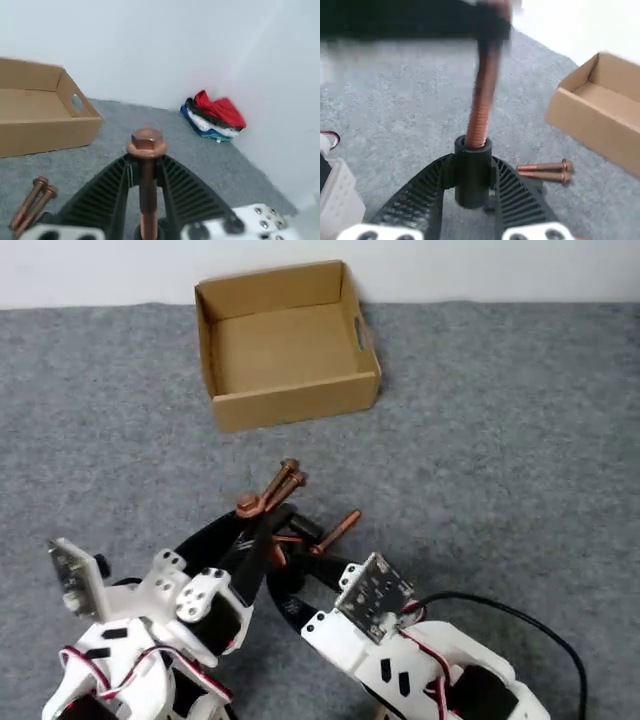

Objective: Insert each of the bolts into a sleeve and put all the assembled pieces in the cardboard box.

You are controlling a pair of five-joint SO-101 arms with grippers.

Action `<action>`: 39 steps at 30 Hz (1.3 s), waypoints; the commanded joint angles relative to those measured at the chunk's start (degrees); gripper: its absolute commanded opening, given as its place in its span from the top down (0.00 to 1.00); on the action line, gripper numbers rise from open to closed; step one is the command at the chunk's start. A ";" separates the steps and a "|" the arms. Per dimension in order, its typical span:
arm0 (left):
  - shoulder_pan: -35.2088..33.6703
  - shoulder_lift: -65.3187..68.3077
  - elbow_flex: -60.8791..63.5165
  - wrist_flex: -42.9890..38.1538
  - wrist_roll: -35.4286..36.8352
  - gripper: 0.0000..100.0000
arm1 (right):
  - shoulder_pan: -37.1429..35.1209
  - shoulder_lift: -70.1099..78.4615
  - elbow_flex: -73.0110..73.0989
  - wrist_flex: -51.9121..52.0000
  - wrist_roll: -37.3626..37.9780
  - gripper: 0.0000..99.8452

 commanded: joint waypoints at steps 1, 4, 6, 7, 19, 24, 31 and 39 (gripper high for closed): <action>0.62 -0.26 -0.13 2.46 -1.49 1.00 | -0.48 -0.48 -0.88 -2.07 0.62 0.99; 0.62 -0.09 -0.40 7.12 -3.16 1.00 | -0.48 -0.48 -0.88 -2.15 0.62 0.99; 0.70 -0.35 -0.48 10.20 -5.27 1.00 | -0.48 -0.48 -0.88 -2.15 0.62 0.99; 0.70 -0.35 -0.48 11.43 -6.24 1.00 | -0.48 -0.48 -0.88 -2.15 0.62 0.99; 0.70 -0.09 -1.54 19.69 -11.60 0.82 | -0.48 -0.48 -0.88 -2.33 0.62 0.99; 0.62 0.00 -1.89 19.69 -11.60 0.81 | -0.48 -0.48 -0.88 -1.98 0.62 0.99; 0.44 0.00 -5.41 19.69 -11.60 0.80 | -0.40 -0.48 -0.62 -1.89 0.62 0.99; 0.09 0.00 -10.77 19.69 -11.52 0.86 | 6.37 -0.57 -0.53 0.75 0.18 0.99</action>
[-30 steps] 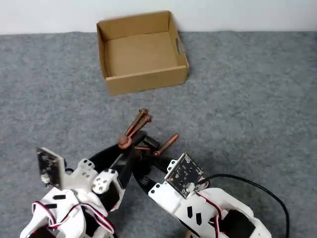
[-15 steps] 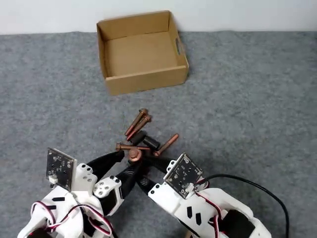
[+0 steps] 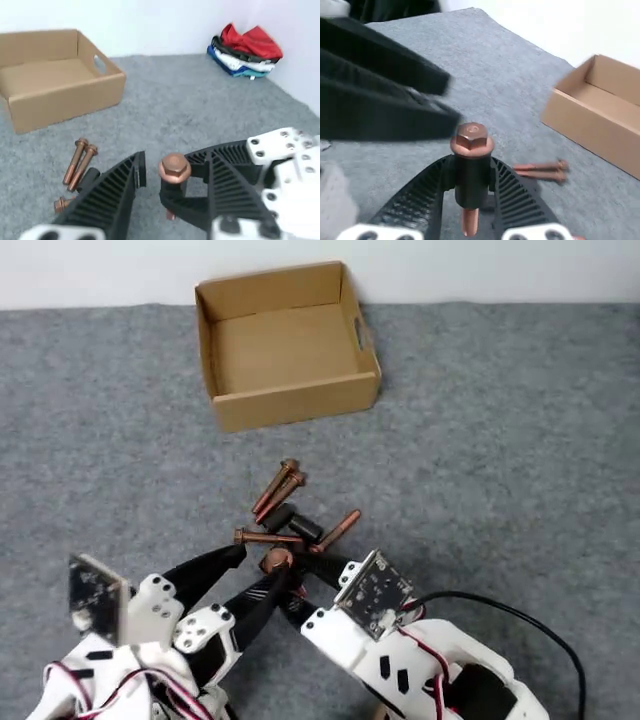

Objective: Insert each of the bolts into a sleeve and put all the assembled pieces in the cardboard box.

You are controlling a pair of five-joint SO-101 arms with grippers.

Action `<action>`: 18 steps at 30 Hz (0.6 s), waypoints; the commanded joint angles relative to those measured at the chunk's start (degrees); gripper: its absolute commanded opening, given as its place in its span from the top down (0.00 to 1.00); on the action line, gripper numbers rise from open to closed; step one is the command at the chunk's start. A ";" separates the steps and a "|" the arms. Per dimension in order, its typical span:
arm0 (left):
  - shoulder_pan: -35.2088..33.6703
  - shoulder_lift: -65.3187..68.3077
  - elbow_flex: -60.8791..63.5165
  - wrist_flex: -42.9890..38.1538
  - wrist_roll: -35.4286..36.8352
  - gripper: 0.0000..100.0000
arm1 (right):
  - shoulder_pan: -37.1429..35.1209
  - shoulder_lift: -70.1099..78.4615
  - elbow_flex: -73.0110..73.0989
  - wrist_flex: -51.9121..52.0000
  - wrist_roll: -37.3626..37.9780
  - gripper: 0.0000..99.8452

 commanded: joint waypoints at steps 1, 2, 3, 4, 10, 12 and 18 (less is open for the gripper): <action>-0.26 0.26 -3.74 0.26 -0.35 0.90 | 6.02 -0.48 -0.53 0.84 -0.35 0.99; -0.79 0.18 -4.18 0.18 -0.44 0.95 | 7.78 -0.48 -0.53 0.84 -1.49 0.99; -2.11 0.00 -4.35 0.09 -0.44 1.00 | 9.54 -0.48 -0.62 0.84 -2.90 0.99; -3.96 -0.09 -4.18 0.18 -0.44 1.00 | 11.12 -0.48 -0.62 0.84 -4.31 0.99; -19.87 -0.18 1.45 -0.18 -9.41 1.00 | 21.49 -0.40 -1.14 2.15 -12.04 0.99; -26.20 -0.18 5.41 -0.18 -12.22 1.00 | 24.75 -0.31 -2.02 5.05 -14.07 0.99; -36.57 -0.18 17.89 -1.49 -16.35 1.00 | 28.97 5.23 -8.18 9.71 -15.47 0.99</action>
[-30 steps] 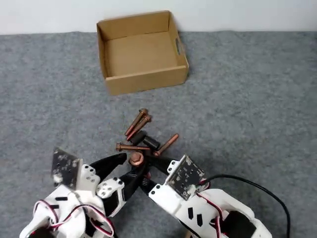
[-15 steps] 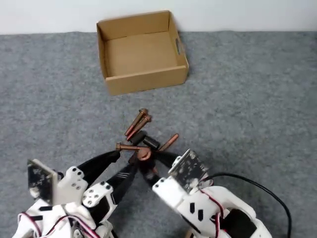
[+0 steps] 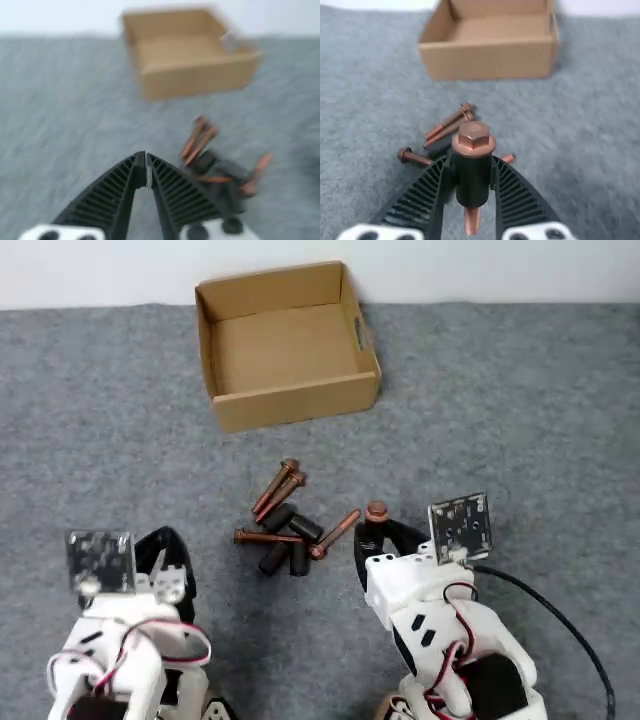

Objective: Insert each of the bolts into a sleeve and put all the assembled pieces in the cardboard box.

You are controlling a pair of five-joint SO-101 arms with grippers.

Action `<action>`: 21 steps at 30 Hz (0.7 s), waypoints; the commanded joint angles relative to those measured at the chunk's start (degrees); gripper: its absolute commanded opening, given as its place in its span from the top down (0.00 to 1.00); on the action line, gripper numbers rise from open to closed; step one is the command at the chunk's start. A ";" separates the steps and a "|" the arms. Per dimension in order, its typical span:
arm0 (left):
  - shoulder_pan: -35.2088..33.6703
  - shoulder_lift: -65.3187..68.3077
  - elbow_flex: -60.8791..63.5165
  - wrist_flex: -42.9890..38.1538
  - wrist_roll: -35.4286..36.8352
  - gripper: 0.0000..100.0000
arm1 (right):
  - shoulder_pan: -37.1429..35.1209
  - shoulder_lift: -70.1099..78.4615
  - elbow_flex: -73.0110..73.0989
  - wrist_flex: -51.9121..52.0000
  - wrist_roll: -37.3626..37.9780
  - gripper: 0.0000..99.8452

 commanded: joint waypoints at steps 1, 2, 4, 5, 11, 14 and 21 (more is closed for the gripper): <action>-3.78 -0.09 4.62 -2.55 -4.75 1.00 | 1.89 4.97 -8.00 0.48 -0.97 0.99; -3.78 -0.09 6.29 -3.08 -6.77 1.00 | 2.07 7.34 -9.76 0.48 -0.97 0.99; -3.78 -0.09 10.77 -4.40 -9.85 1.00 | 2.07 13.05 -13.10 0.40 -0.97 0.99; -3.96 -0.09 13.32 -5.71 -10.46 1.00 | 2.07 16.04 -14.86 0.31 -0.97 0.99; -4.13 -0.09 24.92 -12.66 -10.46 1.00 | 2.07 33.98 -26.64 -5.14 -0.70 0.99; -4.22 -0.09 28.35 -15.56 -10.46 1.00 | 2.07 43.12 -32.79 -9.54 -0.62 0.99; -4.22 0.00 31.60 -19.25 -10.37 1.00 | 4.97 64.48 -49.85 -21.32 1.32 0.99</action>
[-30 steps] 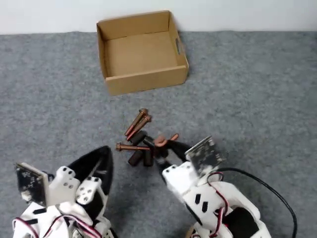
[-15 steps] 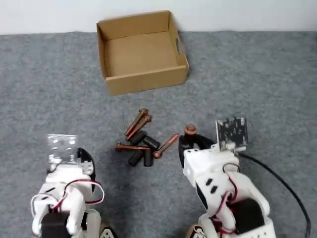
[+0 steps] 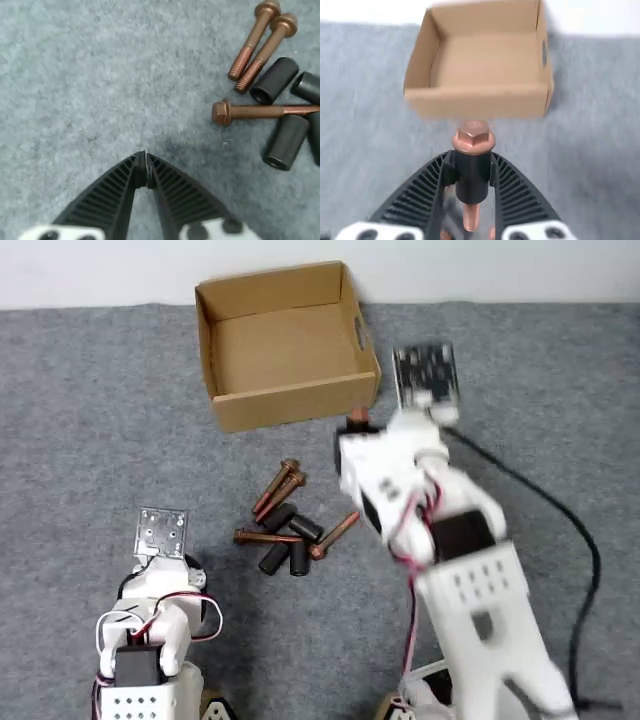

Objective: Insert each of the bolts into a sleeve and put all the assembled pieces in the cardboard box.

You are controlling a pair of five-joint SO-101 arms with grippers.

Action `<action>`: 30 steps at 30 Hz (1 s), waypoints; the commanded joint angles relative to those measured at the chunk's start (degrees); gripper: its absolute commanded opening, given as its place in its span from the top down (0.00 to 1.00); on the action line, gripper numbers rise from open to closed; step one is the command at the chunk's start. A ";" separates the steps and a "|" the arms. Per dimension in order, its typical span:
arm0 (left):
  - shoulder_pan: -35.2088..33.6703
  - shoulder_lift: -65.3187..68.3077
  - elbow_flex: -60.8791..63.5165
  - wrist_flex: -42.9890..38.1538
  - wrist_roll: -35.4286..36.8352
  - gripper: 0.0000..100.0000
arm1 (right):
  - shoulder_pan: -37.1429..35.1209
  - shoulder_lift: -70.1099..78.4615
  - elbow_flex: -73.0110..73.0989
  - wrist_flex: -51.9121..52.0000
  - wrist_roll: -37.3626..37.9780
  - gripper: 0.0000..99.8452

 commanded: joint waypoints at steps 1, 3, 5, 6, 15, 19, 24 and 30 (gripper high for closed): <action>-0.44 -0.18 -0.13 -1.93 -0.26 1.00 | 2.33 9.80 -12.22 -7.16 0.97 0.99; -0.44 -0.18 -0.13 -2.02 -0.26 1.00 | 3.30 15.96 -16.97 -9.89 0.97 0.99; -0.44 -0.18 -0.13 -2.20 -0.26 1.00 | 4.00 22.02 -21.45 -12.62 0.97 0.99; -0.44 -0.18 -0.13 -2.20 -0.26 1.00 | 4.35 25.10 -23.74 -14.02 0.97 0.99; -0.44 0.09 -0.13 -2.20 -0.18 1.00 | 4.53 53.41 -44.66 -26.07 5.10 0.99; -0.35 0.09 -0.13 -2.20 -0.18 1.00 | 4.53 65.01 -54.59 -27.91 8.70 0.99; -0.35 0.09 -0.13 -2.20 -0.18 1.00 | 4.62 76.79 -65.58 -27.21 12.48 0.99; -0.35 0.09 -0.13 -2.20 -0.18 1.00 | 4.97 84.79 -74.64 -21.58 15.38 0.93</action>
